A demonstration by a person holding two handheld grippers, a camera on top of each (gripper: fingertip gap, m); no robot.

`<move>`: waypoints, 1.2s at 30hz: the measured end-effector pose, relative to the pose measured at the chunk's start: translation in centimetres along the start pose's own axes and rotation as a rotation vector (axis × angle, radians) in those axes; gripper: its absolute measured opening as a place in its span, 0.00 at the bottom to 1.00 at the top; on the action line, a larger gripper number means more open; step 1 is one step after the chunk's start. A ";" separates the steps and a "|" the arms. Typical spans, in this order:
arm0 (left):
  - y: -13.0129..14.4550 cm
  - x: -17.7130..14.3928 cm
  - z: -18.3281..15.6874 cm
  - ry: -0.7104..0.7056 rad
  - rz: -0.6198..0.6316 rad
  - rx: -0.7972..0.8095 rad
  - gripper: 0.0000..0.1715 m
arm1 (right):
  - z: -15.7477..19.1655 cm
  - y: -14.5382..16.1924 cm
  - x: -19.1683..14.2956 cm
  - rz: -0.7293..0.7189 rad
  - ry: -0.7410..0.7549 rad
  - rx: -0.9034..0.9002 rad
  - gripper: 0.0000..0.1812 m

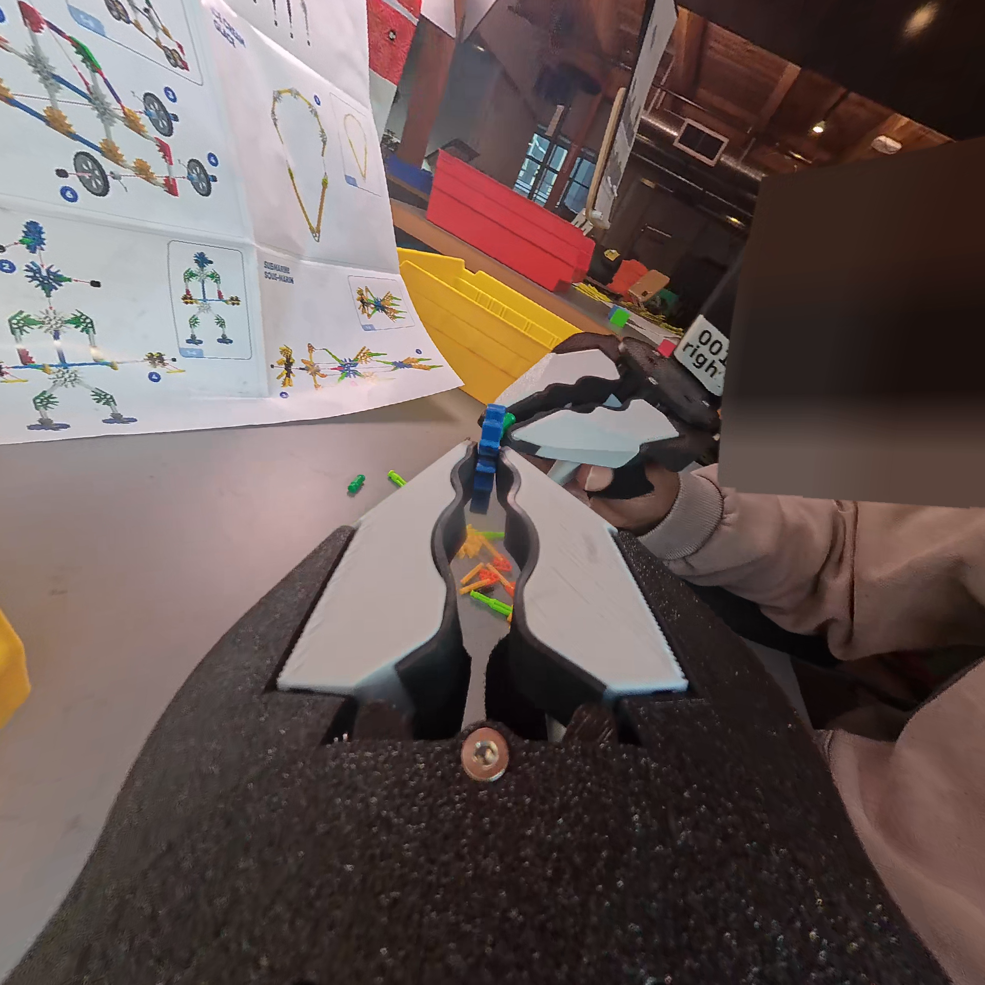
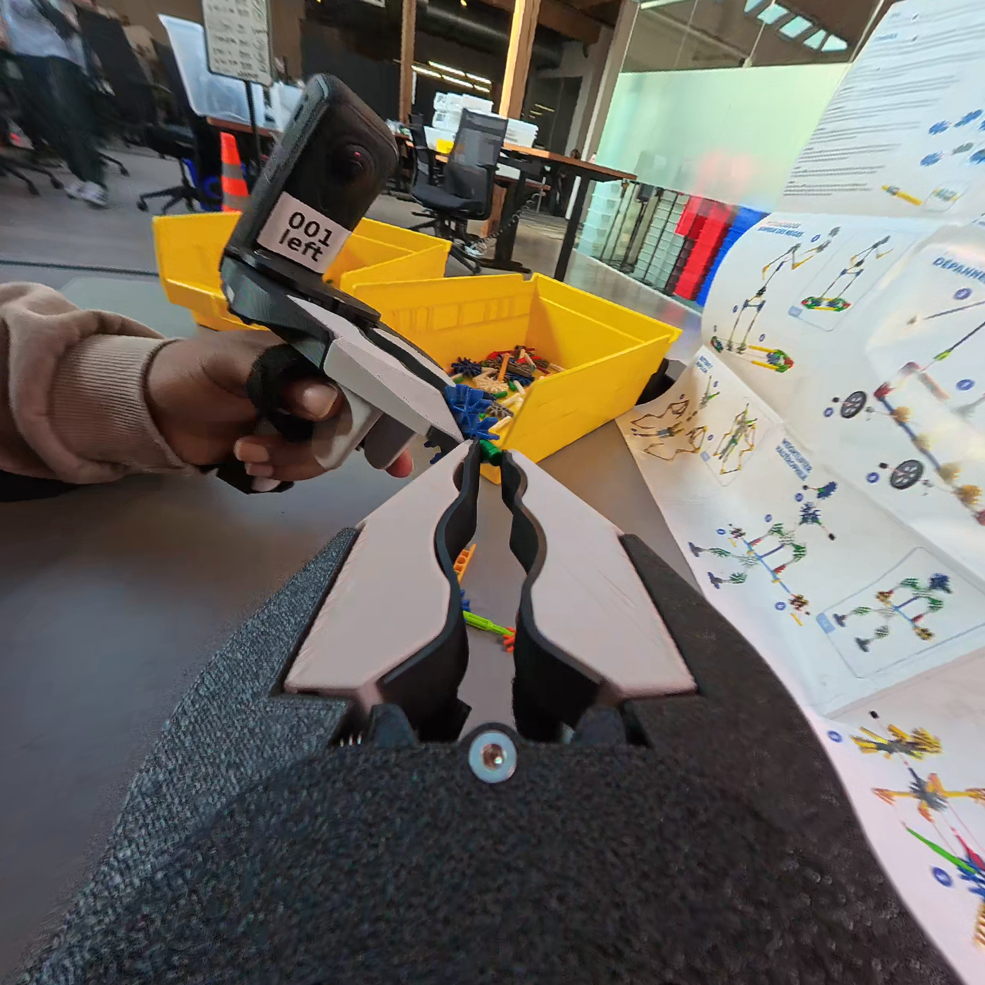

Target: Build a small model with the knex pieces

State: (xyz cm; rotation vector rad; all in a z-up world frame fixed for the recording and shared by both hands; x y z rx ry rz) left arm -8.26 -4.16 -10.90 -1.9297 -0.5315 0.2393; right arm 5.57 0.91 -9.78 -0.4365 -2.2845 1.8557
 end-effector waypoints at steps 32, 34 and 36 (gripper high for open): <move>1.6 -0.6 2.9 -0.020 0.095 -0.045 0.03 | -5.8 9.8 1.3 0.667 0.055 -0.167 0.06; 1.6 -0.6 2.8 -0.009 0.094 -0.046 0.03 | -5.9 9.1 1.2 0.606 0.067 -0.169 0.11; 1.6 -0.6 2.8 0.004 0.089 -0.053 0.03 | -5.6 7.5 1.0 0.481 0.031 -0.139 0.16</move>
Point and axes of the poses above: each gripper's, where its closed fingertips meet, x out along the fingers, y out of its underside, z = x × y across the jaws, the point moved 8 cm from there along -x, back along the fingers, and after that the axes turned 15 degrees about y, right-handed, at the moved point
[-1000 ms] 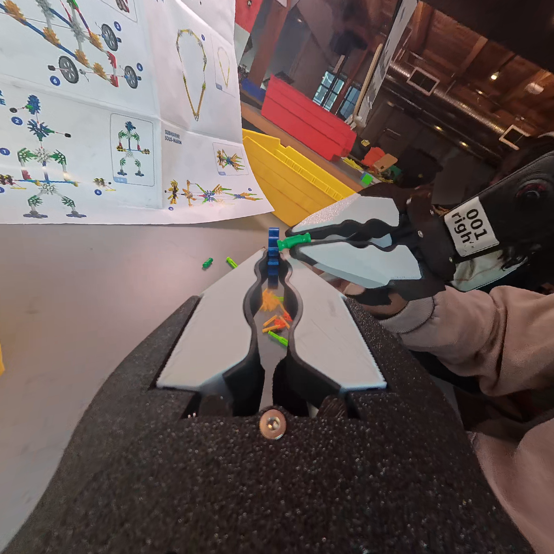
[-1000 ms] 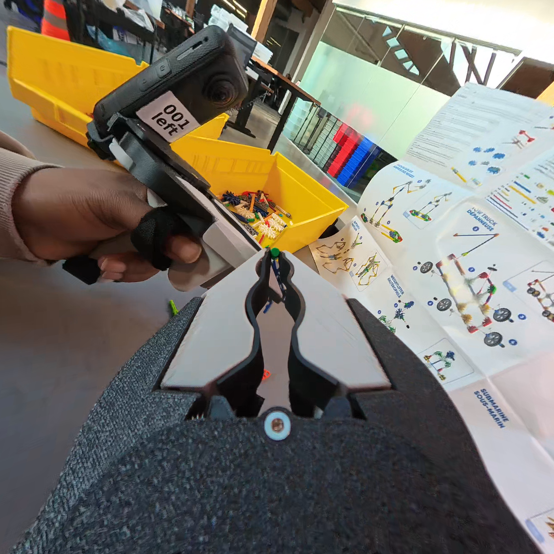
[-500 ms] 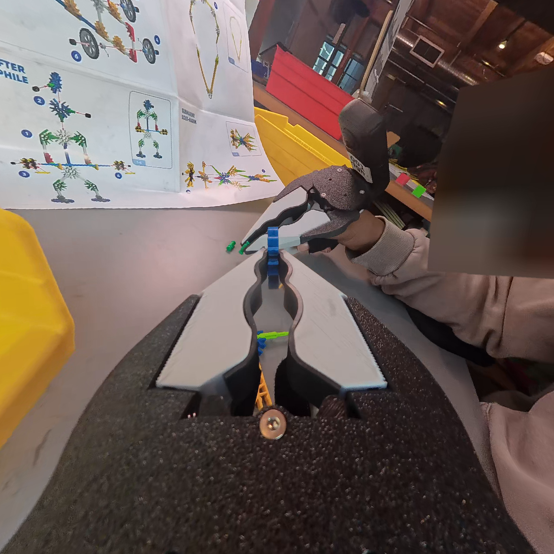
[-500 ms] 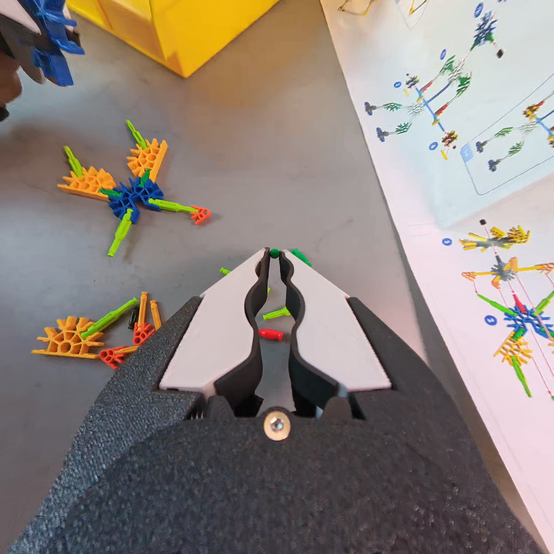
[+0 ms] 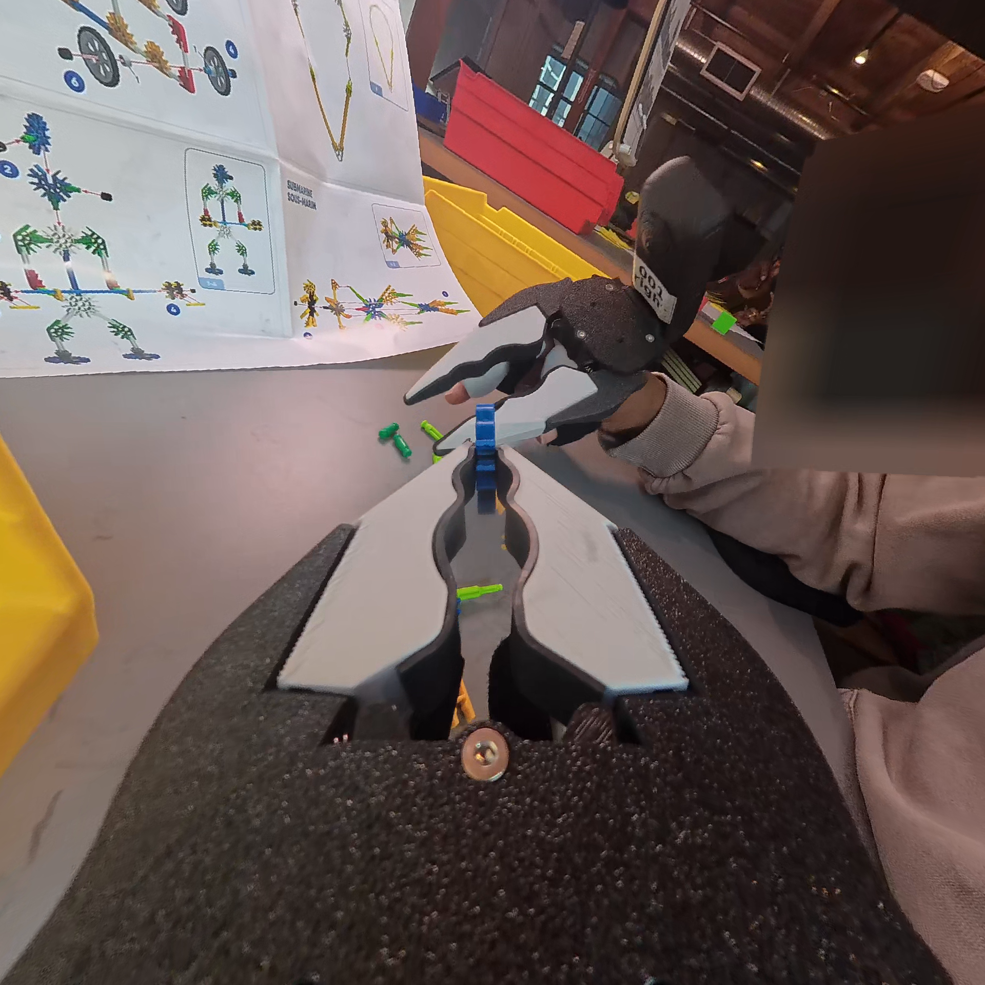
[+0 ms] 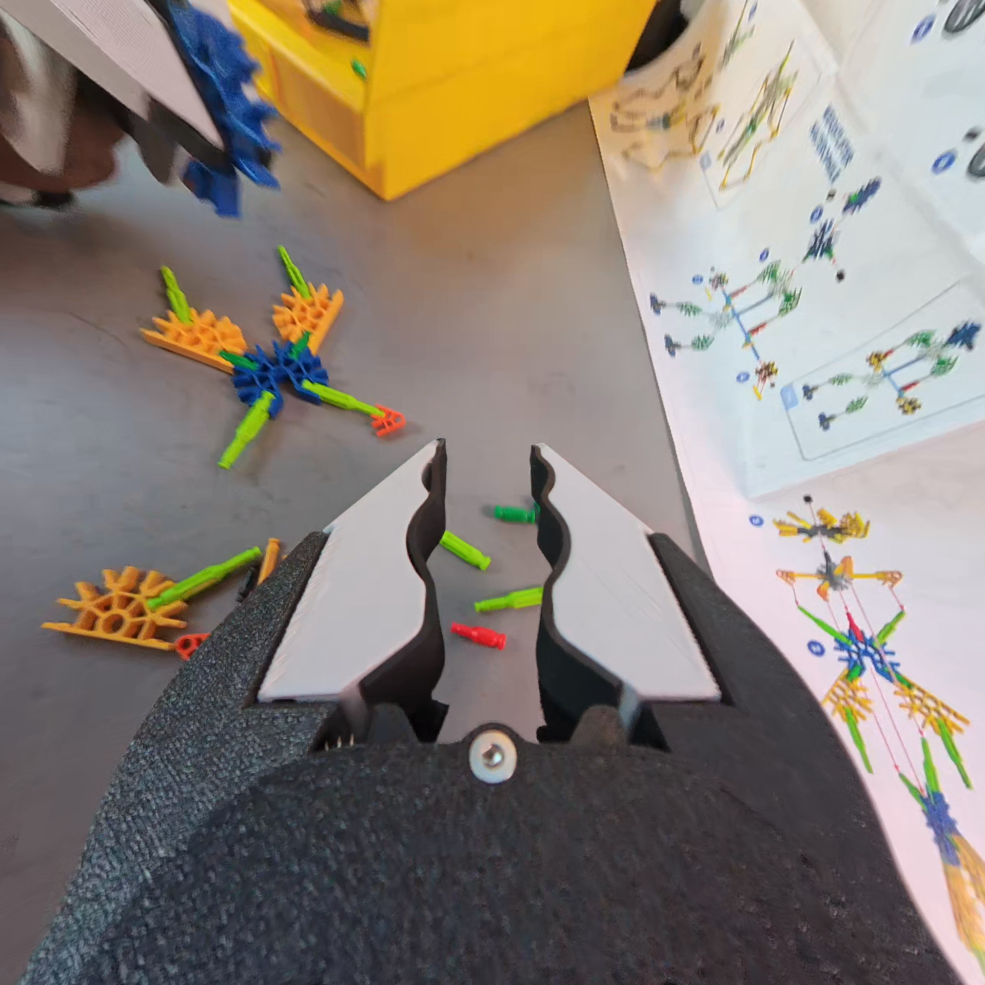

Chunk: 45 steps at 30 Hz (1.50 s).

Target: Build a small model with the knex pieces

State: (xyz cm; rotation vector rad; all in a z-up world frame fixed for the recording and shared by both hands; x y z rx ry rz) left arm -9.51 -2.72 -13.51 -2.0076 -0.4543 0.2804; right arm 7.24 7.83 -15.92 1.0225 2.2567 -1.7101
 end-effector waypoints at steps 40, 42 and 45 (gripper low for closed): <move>-5.1 -12.7 2.9 -1.008 0.382 0.366 0.04 | -3.1 0.2 -1.7 -0.039 0.200 -0.034 0.33; -4.1 -13.6 4.1 -1.095 0.494 0.344 0.03 | -4.0 1.7 -1.5 -0.002 0.179 0.026 0.29; -2.7 -13.5 5.5 -1.079 0.567 0.289 0.04 | -4.4 2.4 -1.4 0.045 0.111 0.107 0.28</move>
Point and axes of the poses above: each gripper's, where its closed fingertips meet, x out along the fingers, y out of its underside, z = x × y across the jaws, the point moved 8 cm from there along -x, back along the fingers, and after that the axes turned 15 degrees about y, right-handed, at the moved point
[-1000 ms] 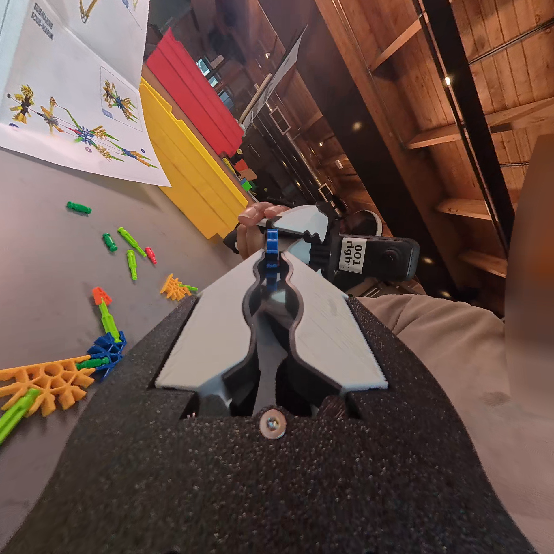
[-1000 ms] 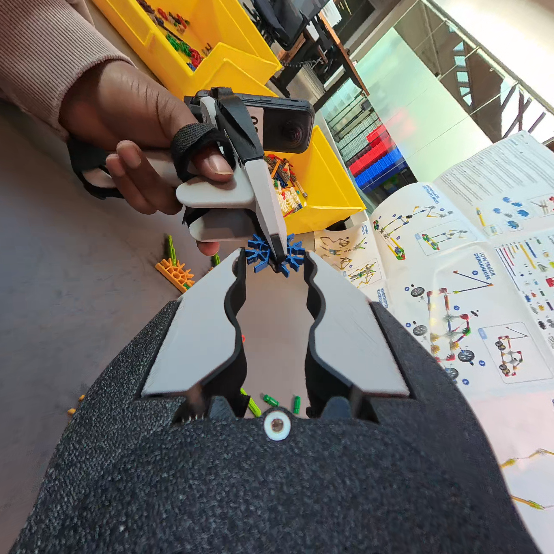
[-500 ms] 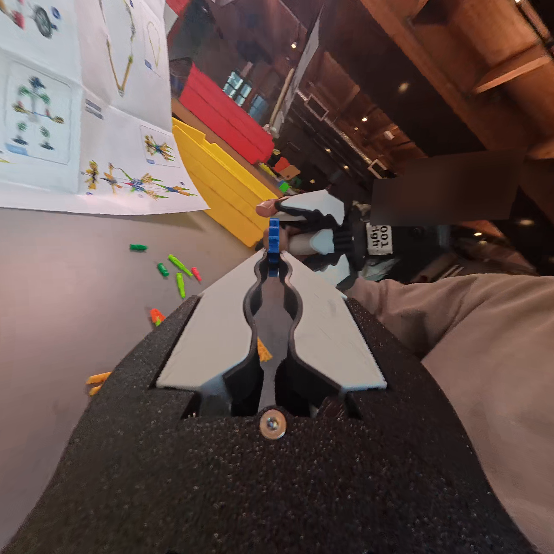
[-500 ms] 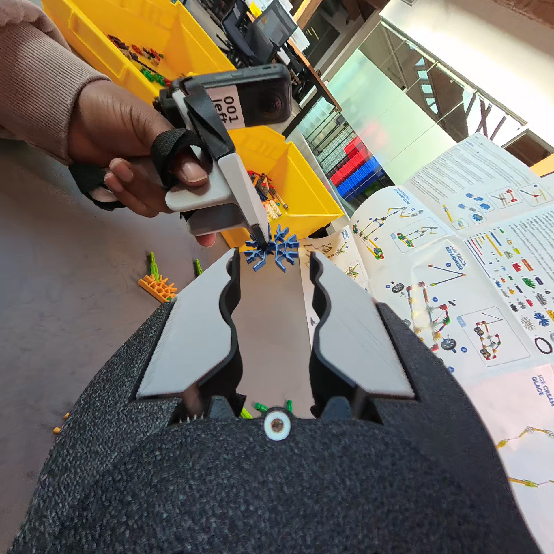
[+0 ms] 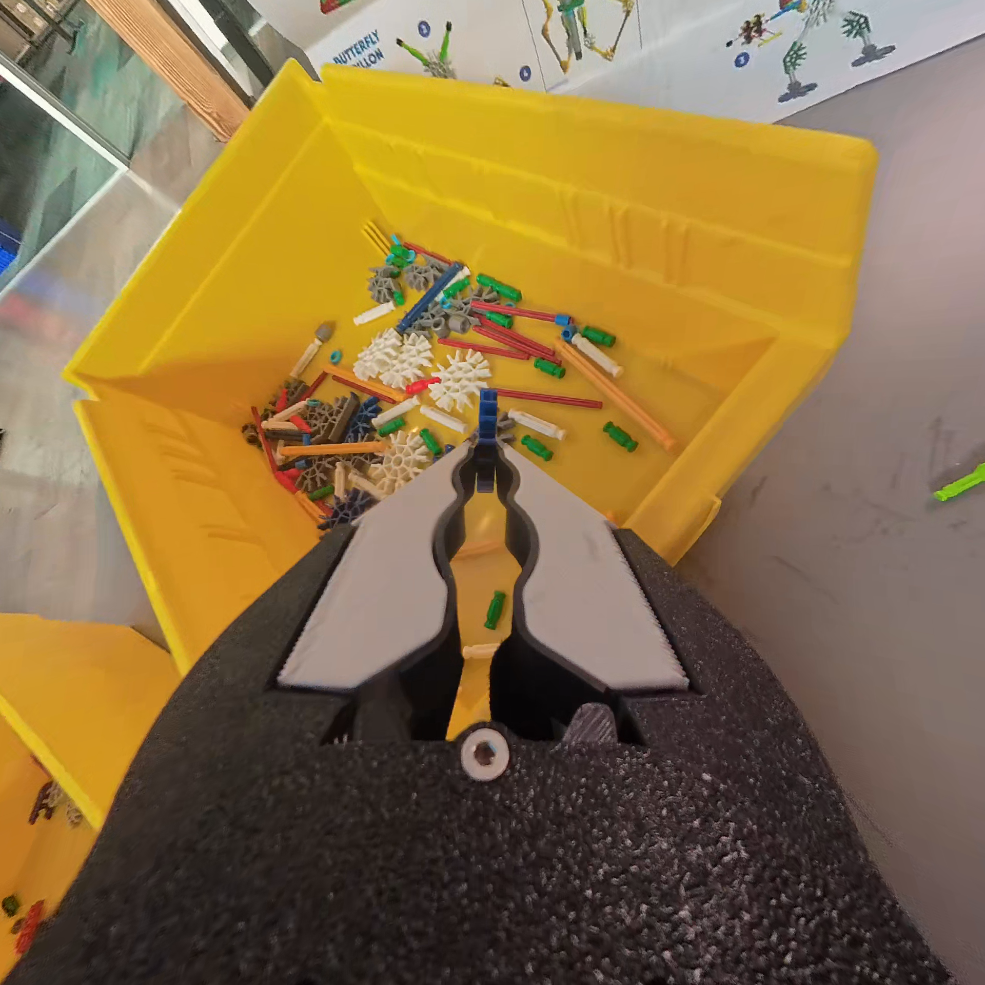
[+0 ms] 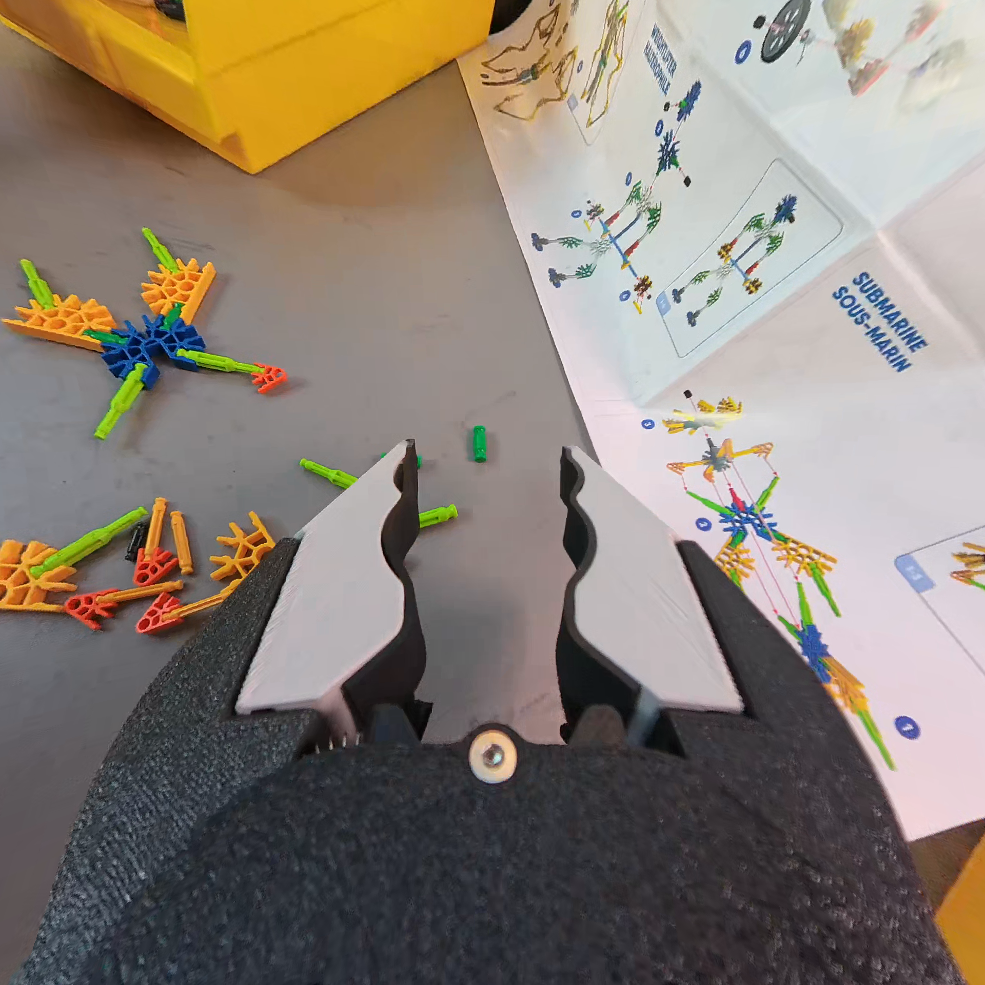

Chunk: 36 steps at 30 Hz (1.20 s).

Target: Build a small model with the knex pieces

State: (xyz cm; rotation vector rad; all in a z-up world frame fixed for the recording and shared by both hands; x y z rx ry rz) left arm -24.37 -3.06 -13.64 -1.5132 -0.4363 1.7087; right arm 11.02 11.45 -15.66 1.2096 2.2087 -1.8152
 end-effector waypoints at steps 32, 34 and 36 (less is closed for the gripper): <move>-4.4 1.1 -14.7 1.157 -0.415 -0.258 0.14 | 6.9 -4.9 -0.8 -0.243 -0.215 -0.297 0.02; -4.5 1.0 -14.7 1.222 -0.433 -0.326 0.14 | 8.5 -5.9 -1.7 -0.307 -0.243 -0.330 0.02; -4.6 0.8 -14.5 1.276 -0.457 -0.370 0.13 | 9.7 -6.5 -2.2 -0.341 -0.251 -0.380 0.02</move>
Point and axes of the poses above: each gripper's, where its closed fingertips meet, x out along the fingers, y out of its underside, z = x × y across the jaws, the point moved 8 cm from there along -x, back along the fingers, and after that the axes turned 15 degrees about y, right-handed, at the moved point
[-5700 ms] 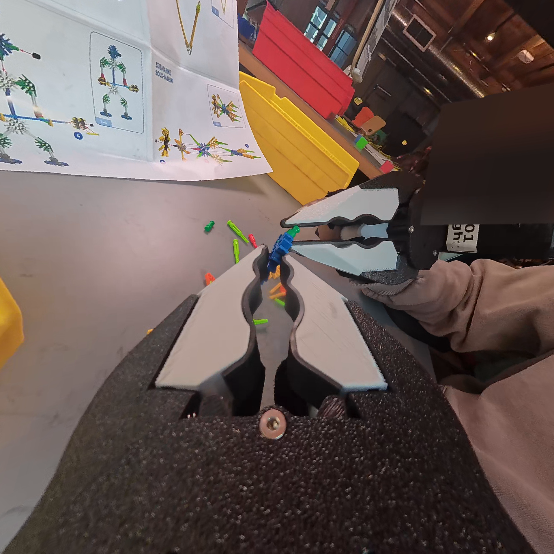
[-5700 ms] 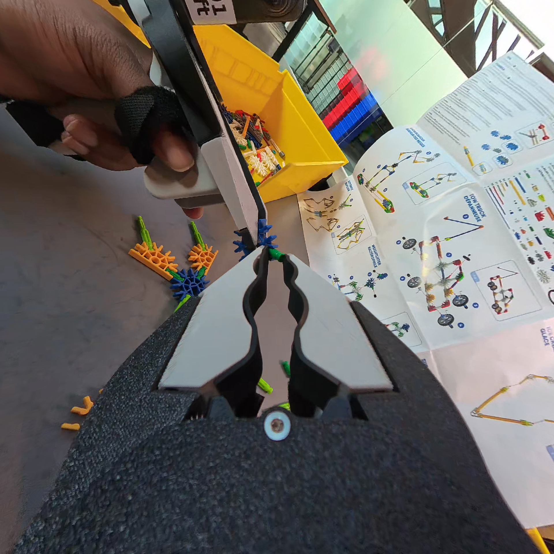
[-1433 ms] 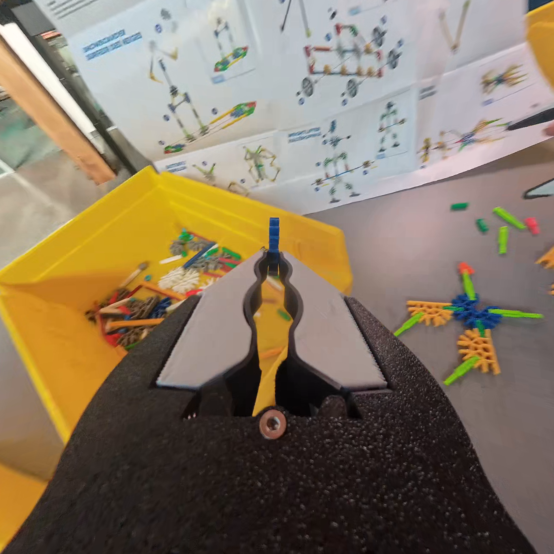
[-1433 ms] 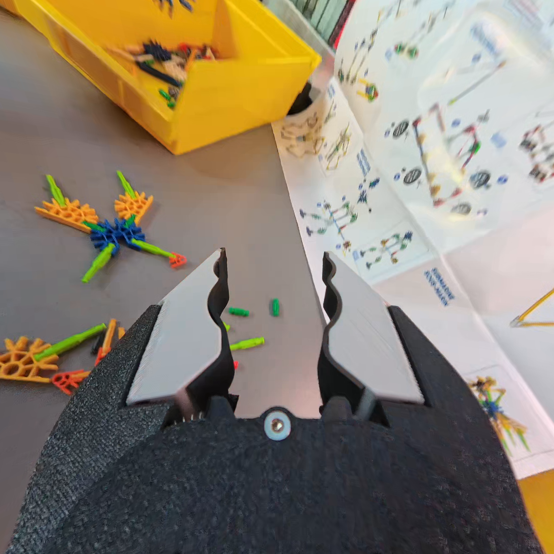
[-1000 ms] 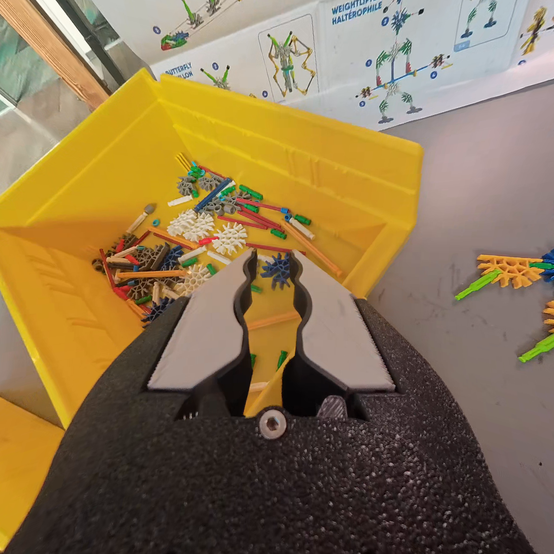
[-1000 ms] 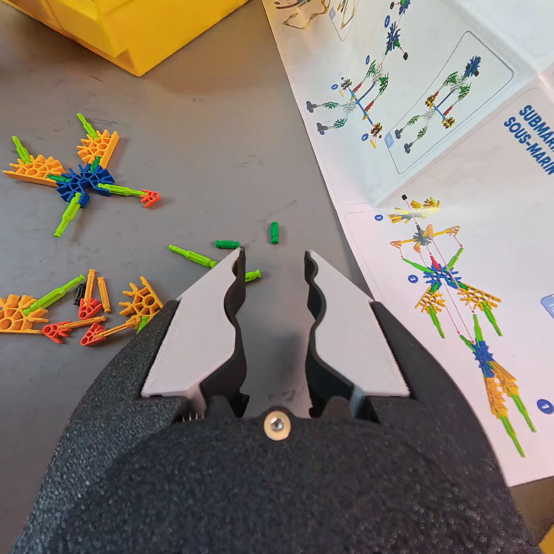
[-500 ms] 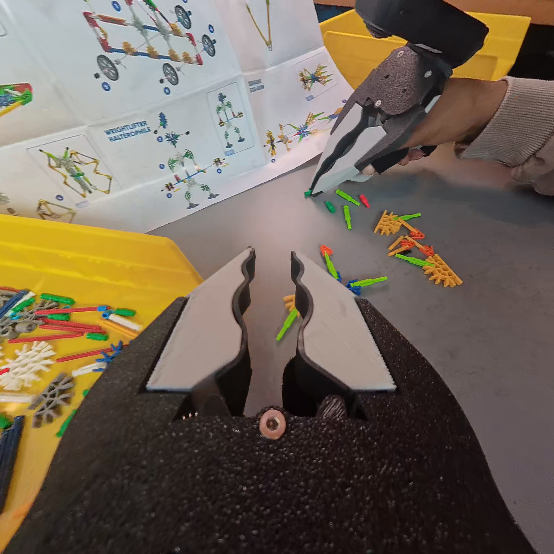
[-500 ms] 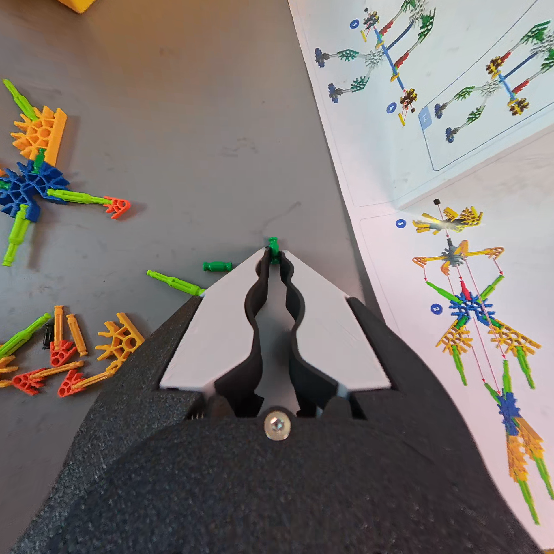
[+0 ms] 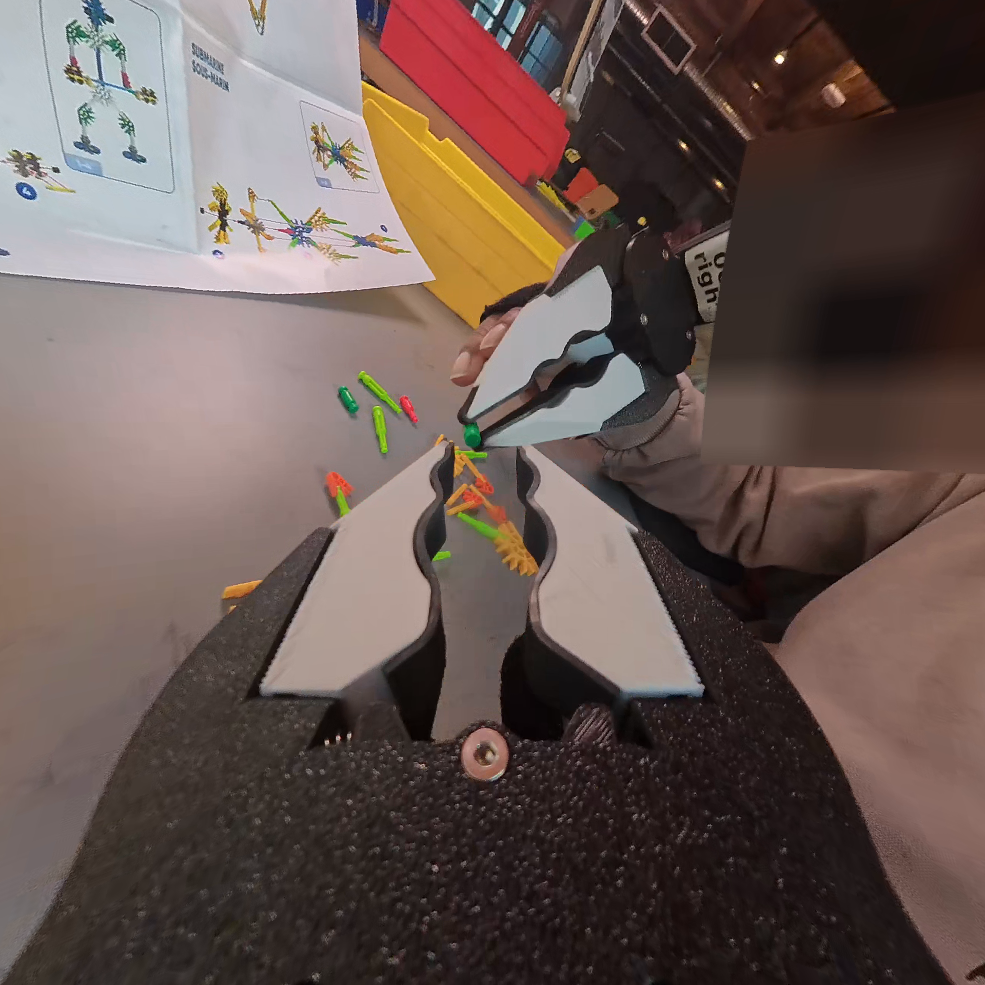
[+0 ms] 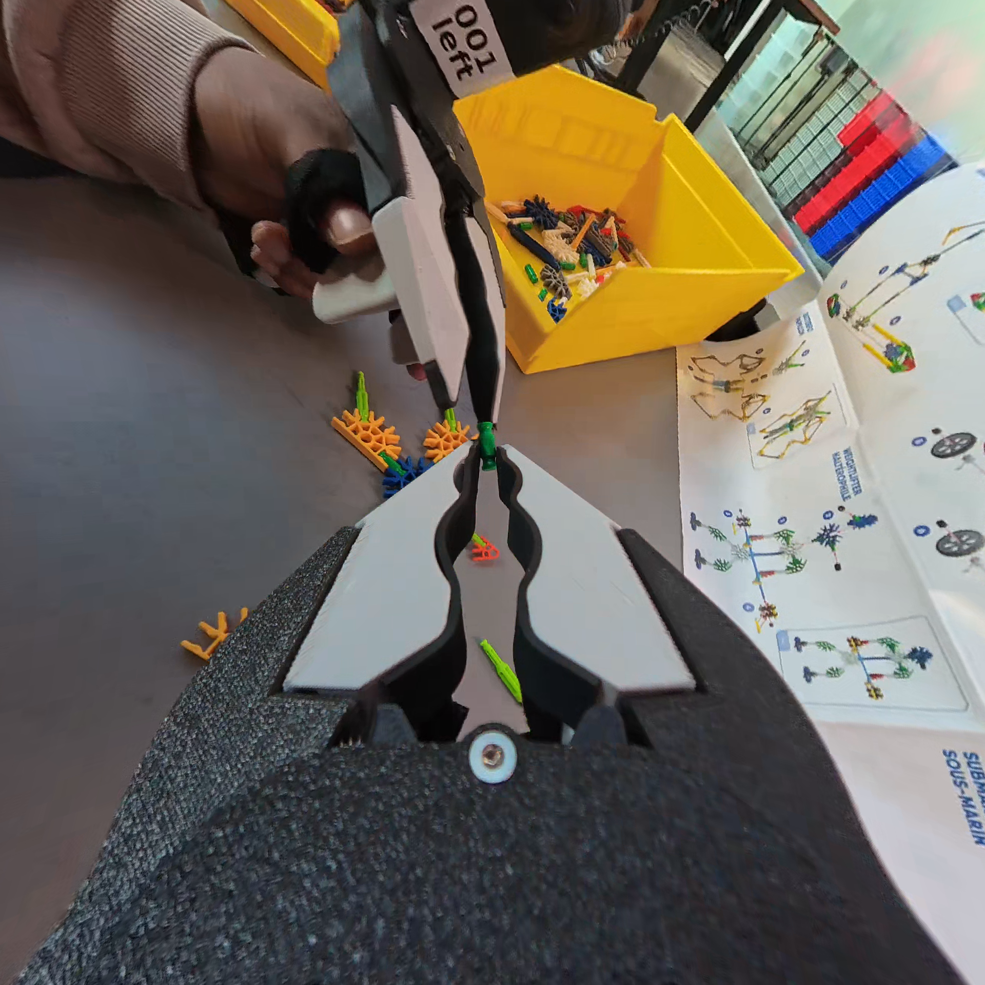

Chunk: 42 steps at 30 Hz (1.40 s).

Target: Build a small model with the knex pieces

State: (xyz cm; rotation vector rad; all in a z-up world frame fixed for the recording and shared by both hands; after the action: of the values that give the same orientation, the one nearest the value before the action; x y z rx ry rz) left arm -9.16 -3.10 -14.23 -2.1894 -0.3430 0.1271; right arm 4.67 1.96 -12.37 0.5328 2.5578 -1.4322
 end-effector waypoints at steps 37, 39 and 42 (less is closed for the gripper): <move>-5.6 -14.5 0.5 -1.110 0.128 0.398 0.03 | -4.1 8.7 -3.4 0.454 0.148 0.444 0.26; -5.0 -15.1 1.4 -1.133 0.165 0.340 0.03 | -3.7 9.5 -3.8 0.483 0.121 0.501 0.26; -4.3 -15.2 2.4 -1.135 0.208 0.291 0.04 | -3.2 10.3 -3.7 0.509 0.105 0.492 0.26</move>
State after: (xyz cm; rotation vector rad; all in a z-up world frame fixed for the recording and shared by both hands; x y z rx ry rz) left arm -25.11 -3.22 -12.78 -1.6539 -0.6510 1.4532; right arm 12.15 8.73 -17.63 1.2478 1.8997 -1.8406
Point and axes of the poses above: each gripper's, where its closed fingertips meet, x out along the fingers, y out of its underside, z = x × y across the jaws, the point moved 8 cm from there along -x, back along the fingers, and after that the axes turned 15 degrees about y, right-handed, at the moved point
